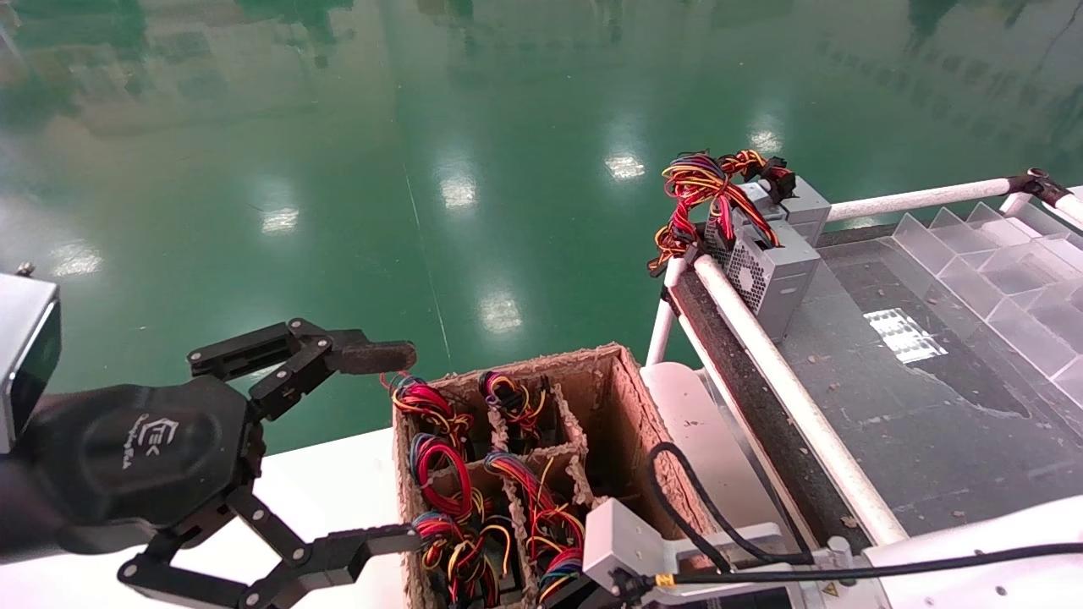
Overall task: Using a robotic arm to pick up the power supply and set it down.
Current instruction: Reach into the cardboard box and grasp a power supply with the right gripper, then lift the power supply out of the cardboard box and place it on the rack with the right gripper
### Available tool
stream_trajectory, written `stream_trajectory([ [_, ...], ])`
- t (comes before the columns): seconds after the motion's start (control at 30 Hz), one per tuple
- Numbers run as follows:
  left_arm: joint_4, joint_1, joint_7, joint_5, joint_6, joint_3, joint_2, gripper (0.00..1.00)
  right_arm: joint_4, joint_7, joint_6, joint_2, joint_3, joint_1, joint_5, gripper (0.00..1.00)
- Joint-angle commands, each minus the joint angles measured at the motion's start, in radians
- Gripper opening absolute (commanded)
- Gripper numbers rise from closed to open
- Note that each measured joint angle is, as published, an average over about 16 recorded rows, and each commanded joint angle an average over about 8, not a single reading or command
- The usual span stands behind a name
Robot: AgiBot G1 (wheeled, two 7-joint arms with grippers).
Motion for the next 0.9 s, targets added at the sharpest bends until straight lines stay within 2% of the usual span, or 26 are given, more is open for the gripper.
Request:
stream_trajectory([
  [0.03, 0.000, 0.000, 0.000, 0.000, 0.000, 0.000, 0.000, 1.00, 0.005, 0.000, -0.001, 0.006, 0.005, -0.006, 0.010, 0.00],
  [0.47, 0.000, 0.000, 0.000, 0.000, 0.000, 0.000, 0.000, 1.00, 0.010, 0.007, -0.038, 0.087, 0.104, -0.045, 0.204, 0.00],
  [0.9, 0.000, 0.000, 0.000, 0.000, 0.000, 0.001, 0.000, 1.00, -0.076, 0.026, -0.082, 0.121, 0.202, 0.017, 0.379, 0.00],
])
